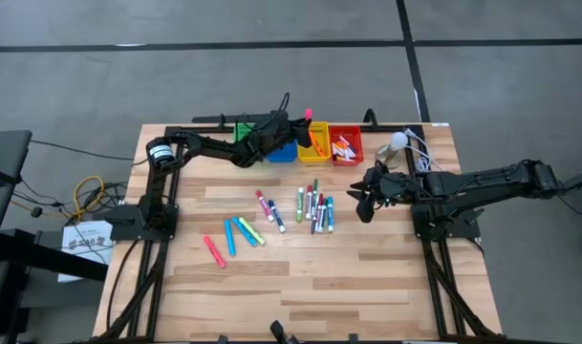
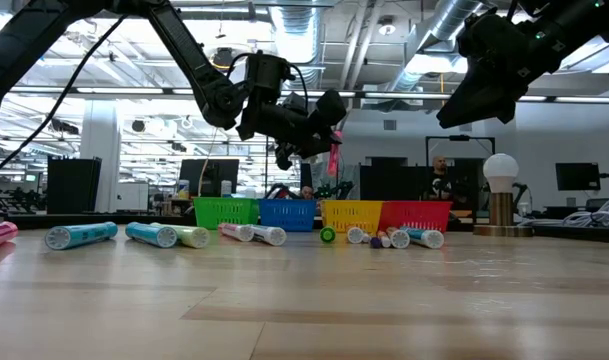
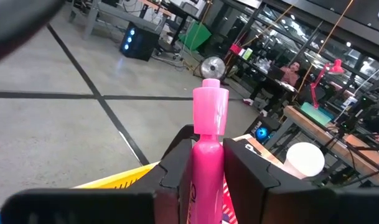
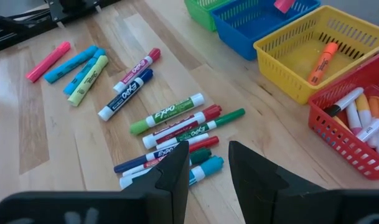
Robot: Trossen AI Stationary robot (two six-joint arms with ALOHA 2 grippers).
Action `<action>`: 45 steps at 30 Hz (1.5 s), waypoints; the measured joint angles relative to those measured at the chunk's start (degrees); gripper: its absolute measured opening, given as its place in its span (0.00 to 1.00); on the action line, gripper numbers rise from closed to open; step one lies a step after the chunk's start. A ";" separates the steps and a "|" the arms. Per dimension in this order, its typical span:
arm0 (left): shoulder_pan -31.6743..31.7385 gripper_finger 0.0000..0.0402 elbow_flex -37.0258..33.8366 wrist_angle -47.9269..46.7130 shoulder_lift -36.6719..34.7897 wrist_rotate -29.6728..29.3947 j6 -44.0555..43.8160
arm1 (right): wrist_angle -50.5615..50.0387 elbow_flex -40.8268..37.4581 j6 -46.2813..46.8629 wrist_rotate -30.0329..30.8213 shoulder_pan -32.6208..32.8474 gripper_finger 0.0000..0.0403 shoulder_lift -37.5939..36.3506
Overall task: Pick & Place Markers
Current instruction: Put the right pink highlighter into the yellow basket
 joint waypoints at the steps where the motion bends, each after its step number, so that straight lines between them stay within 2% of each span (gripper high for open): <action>1: -0.01 0.21 0.00 0.00 0.00 0.24 -0.01 | 0.00 0.00 0.00 0.00 0.00 0.25 0.00; 4: -0.01 0.21 0.00 0.00 0.00 1.55 0.03 | 0.01 0.00 -0.04 0.00 0.00 0.25 0.00; 13: -0.03 0.21 0.00 0.00 -0.02 0.68 2.27 | 0.04 0.00 0.01 -0.02 0.00 0.25 0.00; 18: -0.29 0.21 -0.01 0.23 -0.48 0.70 -2.46 | 0.11 0.00 0.21 -0.05 0.18 0.25 0.00; 28: -0.22 0.22 -0.02 0.39 -0.87 0.70 -2.64 | 0.11 0.00 1.18 -0.11 1.22 0.25 0.02; 41: 0.21 0.47 -0.02 -0.05 -0.87 0.87 -2.61 | 0.27 0.00 1.18 -0.11 1.22 0.25 0.02; 45: -0.07 0.49 -0.04 -0.24 -1.05 4.91 0.99 | 0.28 0.00 1.18 -0.15 1.22 0.25 0.02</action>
